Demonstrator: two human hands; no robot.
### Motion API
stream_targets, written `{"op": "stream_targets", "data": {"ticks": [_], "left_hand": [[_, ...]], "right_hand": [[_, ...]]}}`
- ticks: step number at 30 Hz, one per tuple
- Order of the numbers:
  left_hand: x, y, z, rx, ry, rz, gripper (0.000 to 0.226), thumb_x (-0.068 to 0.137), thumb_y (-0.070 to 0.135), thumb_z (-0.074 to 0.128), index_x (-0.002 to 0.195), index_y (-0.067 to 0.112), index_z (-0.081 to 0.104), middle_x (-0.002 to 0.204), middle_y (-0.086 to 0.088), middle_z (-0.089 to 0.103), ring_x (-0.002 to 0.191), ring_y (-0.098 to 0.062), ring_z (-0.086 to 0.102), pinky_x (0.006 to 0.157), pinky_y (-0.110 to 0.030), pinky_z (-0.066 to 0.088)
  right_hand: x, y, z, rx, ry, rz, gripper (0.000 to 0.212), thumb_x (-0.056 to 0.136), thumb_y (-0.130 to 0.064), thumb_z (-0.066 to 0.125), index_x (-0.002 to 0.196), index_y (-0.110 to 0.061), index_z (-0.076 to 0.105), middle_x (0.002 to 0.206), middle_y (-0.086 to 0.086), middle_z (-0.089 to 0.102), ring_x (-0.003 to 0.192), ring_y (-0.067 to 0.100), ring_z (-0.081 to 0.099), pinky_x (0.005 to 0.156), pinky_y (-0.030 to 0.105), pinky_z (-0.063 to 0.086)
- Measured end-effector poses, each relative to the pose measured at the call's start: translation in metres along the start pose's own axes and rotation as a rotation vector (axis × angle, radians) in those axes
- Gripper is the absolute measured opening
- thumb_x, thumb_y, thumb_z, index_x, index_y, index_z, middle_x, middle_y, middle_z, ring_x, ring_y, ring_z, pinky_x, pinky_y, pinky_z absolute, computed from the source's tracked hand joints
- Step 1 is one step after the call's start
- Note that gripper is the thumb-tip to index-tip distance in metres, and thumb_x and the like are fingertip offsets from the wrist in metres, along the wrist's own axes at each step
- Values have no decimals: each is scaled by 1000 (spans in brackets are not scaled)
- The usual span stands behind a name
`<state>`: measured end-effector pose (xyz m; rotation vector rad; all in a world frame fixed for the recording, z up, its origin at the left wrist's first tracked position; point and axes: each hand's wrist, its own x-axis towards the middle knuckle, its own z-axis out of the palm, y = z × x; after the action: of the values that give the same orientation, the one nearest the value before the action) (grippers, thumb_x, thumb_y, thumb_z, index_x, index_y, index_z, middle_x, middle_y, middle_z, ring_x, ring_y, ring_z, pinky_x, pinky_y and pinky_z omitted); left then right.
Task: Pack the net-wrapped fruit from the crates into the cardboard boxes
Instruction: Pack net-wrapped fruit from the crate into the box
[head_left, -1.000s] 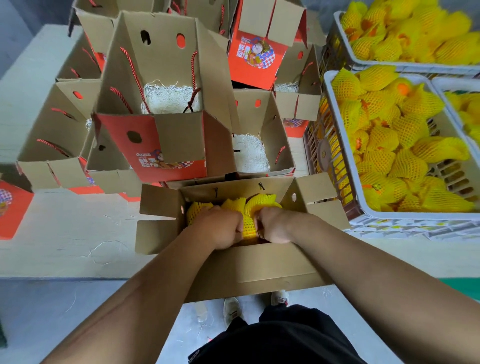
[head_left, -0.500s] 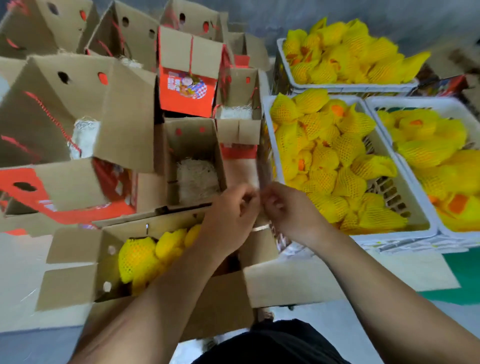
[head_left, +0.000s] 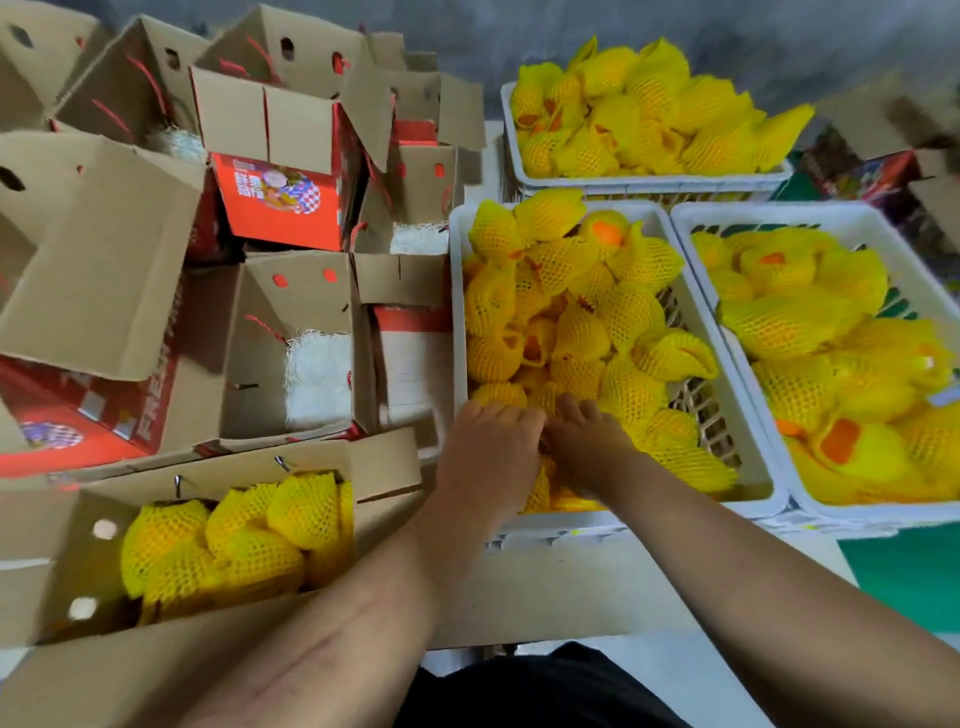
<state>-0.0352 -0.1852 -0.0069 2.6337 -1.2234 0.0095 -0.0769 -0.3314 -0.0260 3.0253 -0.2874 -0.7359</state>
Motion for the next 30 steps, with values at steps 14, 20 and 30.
{"op": "stream_targets", "data": {"ticks": [14,20,30], "left_hand": [[2,-4,0,-264,162,-72,35,103,34,53,137,24,54,127,6,65,115,-16,60,95,-31,46],[3,-6,-16,-682,173,-81,39,110,38,45,145,23,53,135,7,61,126,-8,56,102,-36,50],[-19,-22,-69,-1420,329,-487,15,105,19,54,99,25,67,80,15,65,78,4,63,67,-14,53]], "right_hand": [[-10,30,-16,499,273,-1,80,70,-54,76,139,-29,43,128,5,42,125,32,45,102,45,42],[-33,16,-39,1210,347,-72,55,82,-27,80,129,-35,53,123,-1,55,111,16,58,88,34,53],[-45,-75,-59,1439,507,-229,33,87,-44,70,118,-37,60,107,-2,68,97,16,67,77,34,60]]}}
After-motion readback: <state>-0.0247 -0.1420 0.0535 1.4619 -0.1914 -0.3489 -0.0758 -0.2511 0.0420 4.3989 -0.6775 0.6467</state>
